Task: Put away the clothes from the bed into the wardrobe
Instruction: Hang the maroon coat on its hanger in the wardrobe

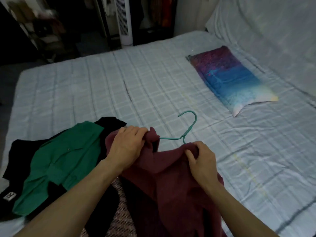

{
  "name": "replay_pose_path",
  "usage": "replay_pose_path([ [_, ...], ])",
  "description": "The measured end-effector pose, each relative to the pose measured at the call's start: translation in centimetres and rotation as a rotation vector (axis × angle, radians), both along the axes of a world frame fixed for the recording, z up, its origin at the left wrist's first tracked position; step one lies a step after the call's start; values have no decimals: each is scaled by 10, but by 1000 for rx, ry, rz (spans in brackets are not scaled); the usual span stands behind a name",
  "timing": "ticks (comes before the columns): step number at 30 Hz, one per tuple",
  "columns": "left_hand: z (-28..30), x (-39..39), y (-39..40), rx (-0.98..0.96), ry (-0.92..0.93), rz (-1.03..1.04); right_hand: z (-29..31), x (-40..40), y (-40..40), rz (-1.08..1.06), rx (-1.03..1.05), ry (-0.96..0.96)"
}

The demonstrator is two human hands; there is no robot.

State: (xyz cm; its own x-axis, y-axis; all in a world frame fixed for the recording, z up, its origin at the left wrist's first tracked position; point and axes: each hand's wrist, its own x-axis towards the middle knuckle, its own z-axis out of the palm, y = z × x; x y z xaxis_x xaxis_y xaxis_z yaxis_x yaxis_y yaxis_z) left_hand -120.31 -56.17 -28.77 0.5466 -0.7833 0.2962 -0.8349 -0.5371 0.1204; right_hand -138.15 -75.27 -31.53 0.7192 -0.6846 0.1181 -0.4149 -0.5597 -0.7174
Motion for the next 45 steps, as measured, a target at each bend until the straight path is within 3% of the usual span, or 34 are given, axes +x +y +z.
replay_pose_path([
  [9, 140, -70, 38, -112, -207, -44, 127, -54, 19, 38, -126, -258],
  [25, 316, -251, 108, -184, -439, 282, 303, -136, 35, 433, -243, -668],
  [30, 332, -333, 152, -178, -445, 460, 328, -160, 60, 642, -241, -726],
  [35, 335, -358, 184, -110, -364, 502, 327, -156, 82, 739, -239, -731],
  [45, 342, -467, 361, -196, -221, 634, 339, -168, 264, 1127, -129, -766],
])
